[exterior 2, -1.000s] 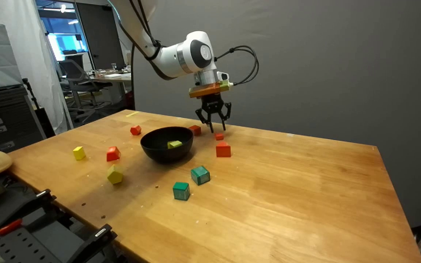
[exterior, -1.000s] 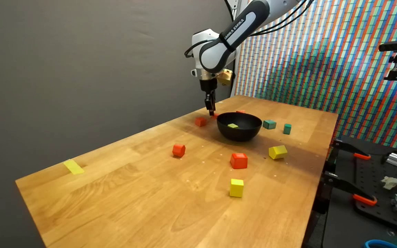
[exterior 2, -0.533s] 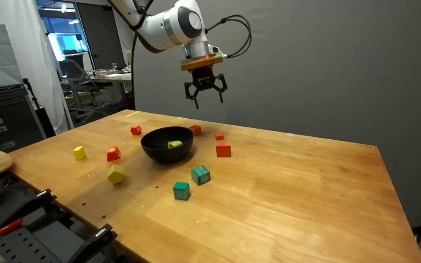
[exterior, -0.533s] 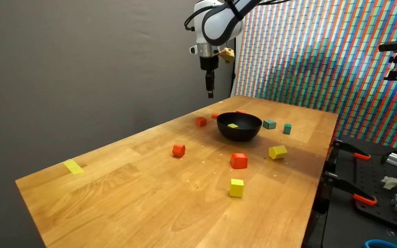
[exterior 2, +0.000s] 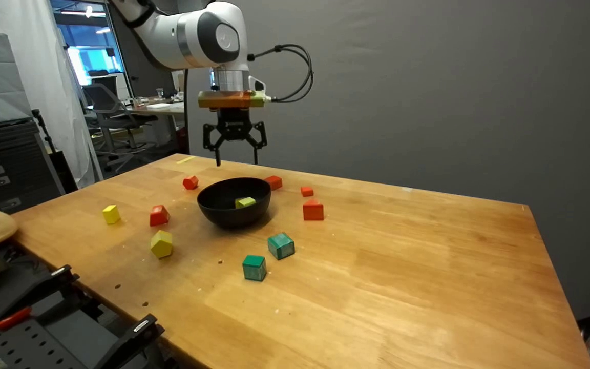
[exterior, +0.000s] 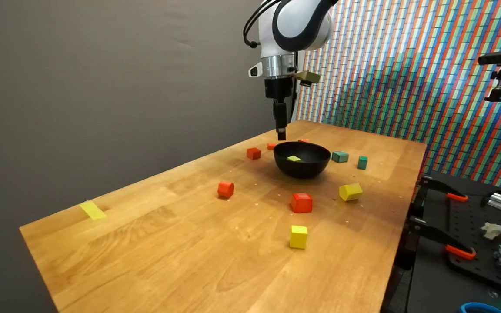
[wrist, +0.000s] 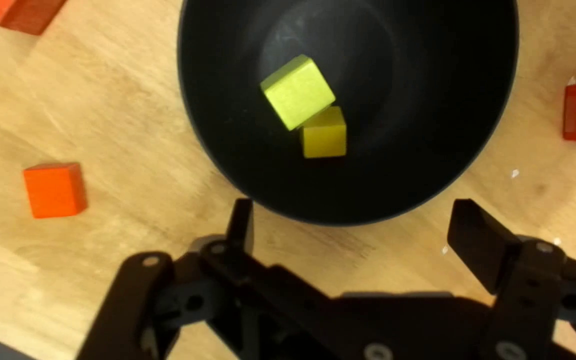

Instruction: Take the blocks in the bowl and put them on the table

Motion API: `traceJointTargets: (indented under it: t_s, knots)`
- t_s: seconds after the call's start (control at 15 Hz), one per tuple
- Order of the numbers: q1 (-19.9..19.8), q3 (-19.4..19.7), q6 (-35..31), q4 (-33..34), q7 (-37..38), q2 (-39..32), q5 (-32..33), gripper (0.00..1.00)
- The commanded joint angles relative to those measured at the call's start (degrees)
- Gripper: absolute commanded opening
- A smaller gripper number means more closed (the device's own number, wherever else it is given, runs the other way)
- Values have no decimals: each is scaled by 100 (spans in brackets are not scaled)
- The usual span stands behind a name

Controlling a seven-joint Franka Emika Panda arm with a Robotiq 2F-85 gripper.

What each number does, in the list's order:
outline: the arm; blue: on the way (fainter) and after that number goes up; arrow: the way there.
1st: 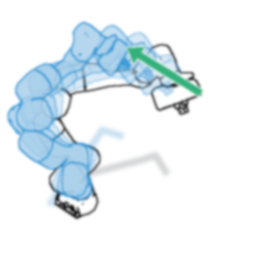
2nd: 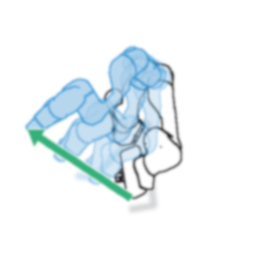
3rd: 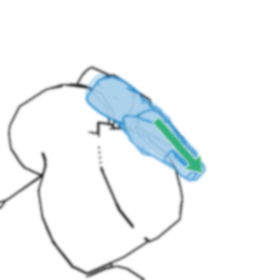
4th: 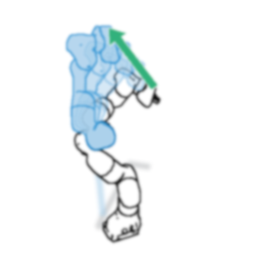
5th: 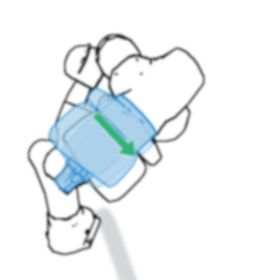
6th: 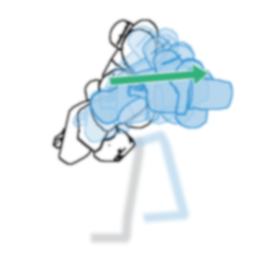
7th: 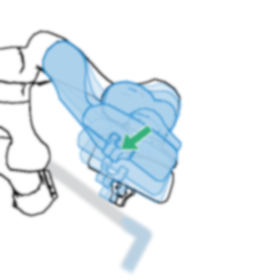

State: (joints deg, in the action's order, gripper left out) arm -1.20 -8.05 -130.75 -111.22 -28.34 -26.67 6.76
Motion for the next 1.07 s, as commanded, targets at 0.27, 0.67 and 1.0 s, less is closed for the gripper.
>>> traceJointTargets:
  t_s: [0.27, 0.67, 1.0]
  knots:
    - [-145, -62, -199, -424, -123, 227, -398, 100]
    - [-707, -195, -1574, -2126, -468, 1005, -1777, 100]
    - [-581, -64, -1782, -2056, -301, 691, -1804, 100]
